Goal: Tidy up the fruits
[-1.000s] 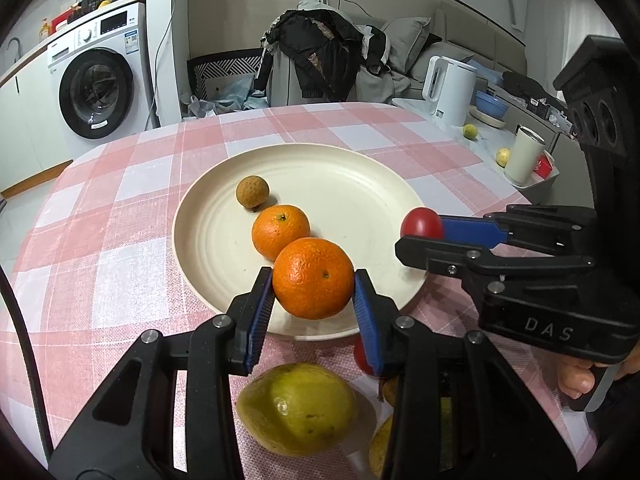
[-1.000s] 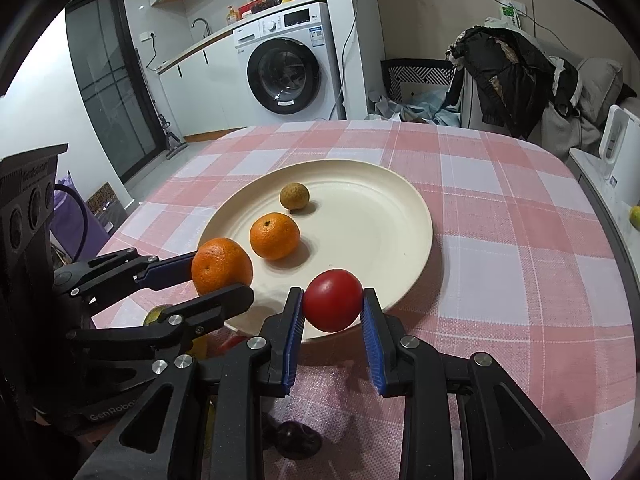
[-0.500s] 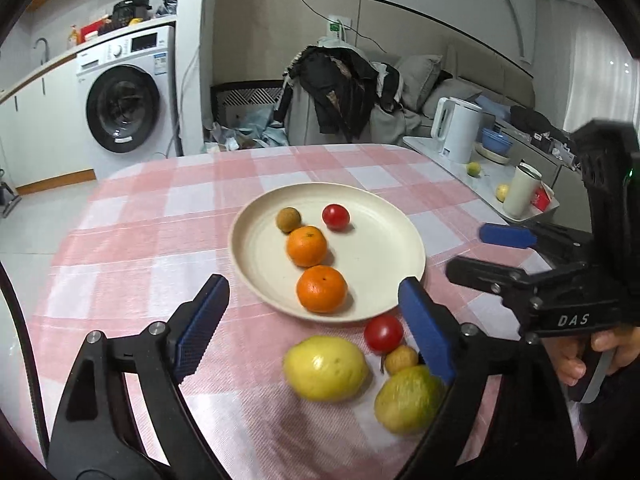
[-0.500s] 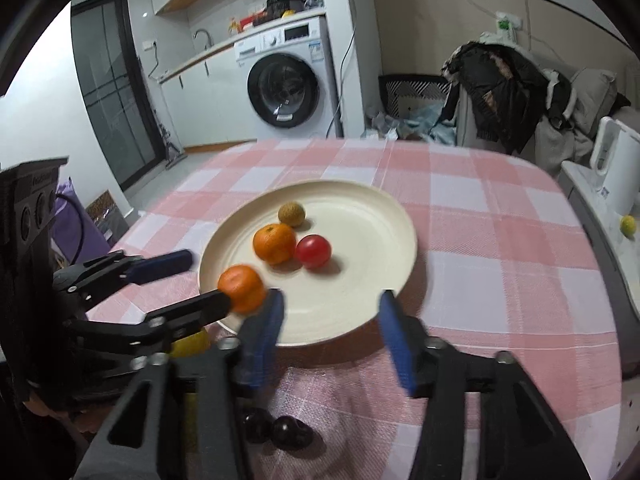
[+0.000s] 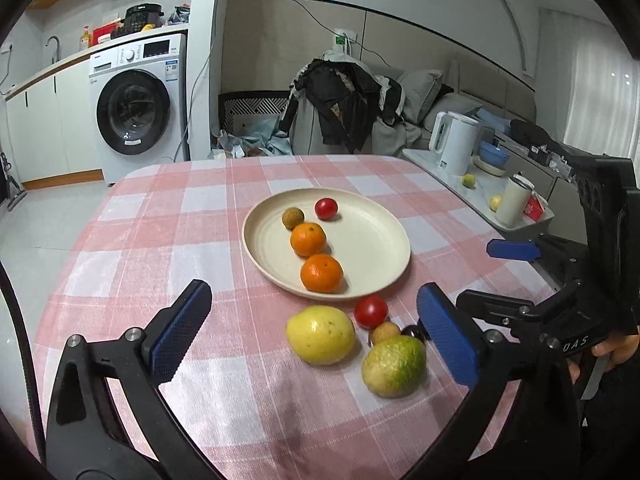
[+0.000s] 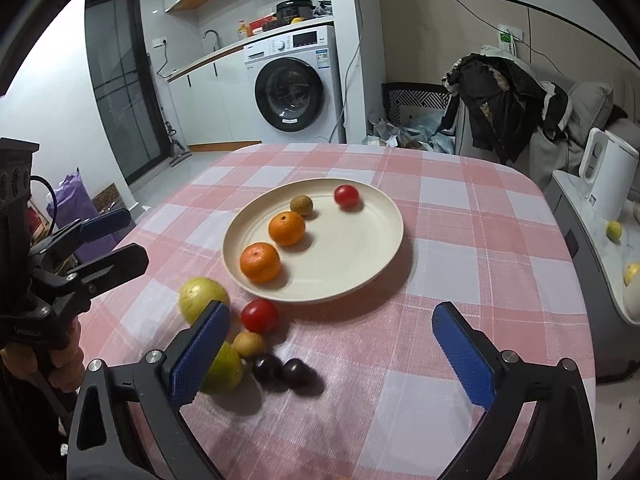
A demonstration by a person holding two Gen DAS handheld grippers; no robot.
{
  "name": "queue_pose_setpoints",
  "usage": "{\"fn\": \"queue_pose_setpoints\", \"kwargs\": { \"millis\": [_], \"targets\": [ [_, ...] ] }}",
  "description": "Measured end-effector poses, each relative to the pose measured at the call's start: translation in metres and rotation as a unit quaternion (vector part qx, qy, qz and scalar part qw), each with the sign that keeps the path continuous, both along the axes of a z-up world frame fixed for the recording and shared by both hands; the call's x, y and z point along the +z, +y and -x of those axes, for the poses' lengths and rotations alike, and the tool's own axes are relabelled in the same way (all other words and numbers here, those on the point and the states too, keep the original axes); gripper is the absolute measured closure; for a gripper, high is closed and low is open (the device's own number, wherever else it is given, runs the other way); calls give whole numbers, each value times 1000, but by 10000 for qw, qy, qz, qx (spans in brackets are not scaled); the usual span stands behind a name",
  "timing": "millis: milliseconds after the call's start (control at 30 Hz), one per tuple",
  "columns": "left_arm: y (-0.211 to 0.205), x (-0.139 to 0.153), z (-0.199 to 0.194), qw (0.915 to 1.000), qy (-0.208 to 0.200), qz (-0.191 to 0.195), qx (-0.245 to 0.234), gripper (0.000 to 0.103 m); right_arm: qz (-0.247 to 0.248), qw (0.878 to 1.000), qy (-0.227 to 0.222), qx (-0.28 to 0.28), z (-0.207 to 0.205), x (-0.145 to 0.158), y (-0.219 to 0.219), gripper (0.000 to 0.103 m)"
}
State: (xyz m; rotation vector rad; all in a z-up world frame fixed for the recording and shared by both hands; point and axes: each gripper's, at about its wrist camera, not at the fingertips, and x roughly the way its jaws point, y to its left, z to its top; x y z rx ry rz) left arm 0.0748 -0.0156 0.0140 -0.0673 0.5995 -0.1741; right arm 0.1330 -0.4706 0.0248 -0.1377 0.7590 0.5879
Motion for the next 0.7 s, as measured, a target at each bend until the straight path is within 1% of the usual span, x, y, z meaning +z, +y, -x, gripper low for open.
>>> {"fn": "queue_pose_setpoints", "kwargs": {
  "millis": [133,233,333,467,700],
  "targets": [
    [-4,-2,4,10000,30,-33,-32,1,80,9999,6,106,9,-3,0,0],
    [-8,-4,4,9999,76,-59,-102,1,186,9995,98,219,11,-8,2,0],
    [-11,-7,3,9997,143,-87,-155,1,295,9994,28,179,12,-10,2,0],
    [-19,-12,1,9994,223,-138,-228,1,318,9993,75,171,11,-13,0,0],
    [-36,-25,-3,9973,432,-355,-480,1,659,9977,72,151,8,-21,-3,0]
  ]
}}
